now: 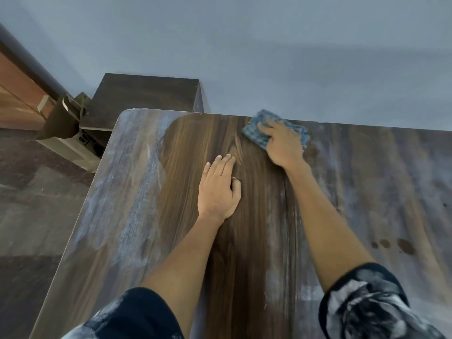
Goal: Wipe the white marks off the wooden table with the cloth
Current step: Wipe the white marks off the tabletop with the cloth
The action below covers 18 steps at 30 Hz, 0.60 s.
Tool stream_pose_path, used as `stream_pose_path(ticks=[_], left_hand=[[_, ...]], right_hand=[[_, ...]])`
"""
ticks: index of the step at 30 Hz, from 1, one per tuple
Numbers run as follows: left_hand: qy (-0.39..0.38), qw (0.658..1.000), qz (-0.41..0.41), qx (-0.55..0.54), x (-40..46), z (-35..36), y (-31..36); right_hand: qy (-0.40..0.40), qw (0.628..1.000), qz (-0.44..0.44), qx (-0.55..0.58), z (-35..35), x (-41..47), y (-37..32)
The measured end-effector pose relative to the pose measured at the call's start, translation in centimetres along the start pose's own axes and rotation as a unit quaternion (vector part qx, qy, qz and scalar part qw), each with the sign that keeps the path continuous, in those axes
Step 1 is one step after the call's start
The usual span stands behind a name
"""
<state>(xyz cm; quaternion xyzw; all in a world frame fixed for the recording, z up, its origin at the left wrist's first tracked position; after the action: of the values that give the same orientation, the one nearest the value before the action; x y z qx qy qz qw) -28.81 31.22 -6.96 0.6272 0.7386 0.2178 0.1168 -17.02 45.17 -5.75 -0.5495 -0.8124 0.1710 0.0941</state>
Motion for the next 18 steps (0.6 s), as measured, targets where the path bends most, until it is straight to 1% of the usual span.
stream_pose_path(ticks=[2, 4, 6, 7, 9, 12, 14, 16, 18], left_hand=[[0.010, 1.000, -0.010, -0.006, 0.1, -0.1, -0.1], [0.017, 1.000, -0.020, -0.017, 0.1, -0.2, -0.3], [0.022, 0.999, -0.023, -0.023, 0.1, -0.2, -0.3], [0.023, 0.999, -0.021, -0.023, 0.1, -0.2, -0.3], [0.023, 0.999, -0.019, -0.021, 0.1, -0.2, -0.3], [0.021, 1.000, -0.019, -0.011, 0.1, -0.1, -0.3], [0.018, 1.000, -0.020, -0.006, 0.1, -0.1, -0.3], [0.016, 1.000, -0.019, -0.006, 0.1, -0.2, -0.3], [0.014, 1.000, -0.019, -0.010, 0.1, -0.3, -0.2]], right_hand=[[-0.025, 0.998, -0.047, 0.032, 1.1, -1.8, -1.9], [-0.042, 0.994, -0.093, 0.029, 1.7, -5.0, -2.7], [-0.040, 0.993, -0.106, 0.020, 1.6, -8.1, -1.7], [-0.033, 0.995, -0.096, 0.017, 1.3, -9.3, -0.6], [-0.008, 0.999, -0.047, 0.007, 0.2, -10.1, 2.2], [0.044, 0.998, 0.053, -0.008, -1.6, -8.3, 5.8], [0.051, 0.992, 0.110, -0.024, -1.8, -6.2, 6.1], [0.040, 0.991, 0.118, -0.039, -1.2, -5.0, 4.7], [0.017, 0.997, 0.067, -0.036, 0.0, -5.9, 2.3]])
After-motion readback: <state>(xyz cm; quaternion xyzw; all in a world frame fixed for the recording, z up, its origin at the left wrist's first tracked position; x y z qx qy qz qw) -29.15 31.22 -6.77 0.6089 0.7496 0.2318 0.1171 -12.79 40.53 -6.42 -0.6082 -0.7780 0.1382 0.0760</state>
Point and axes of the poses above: each hand's wrist, its own x-axis towards the middle knuckle, its own z-axis out of the palm, y = z × x, the point moved 7 cm from there along x, towards the middle knuckle
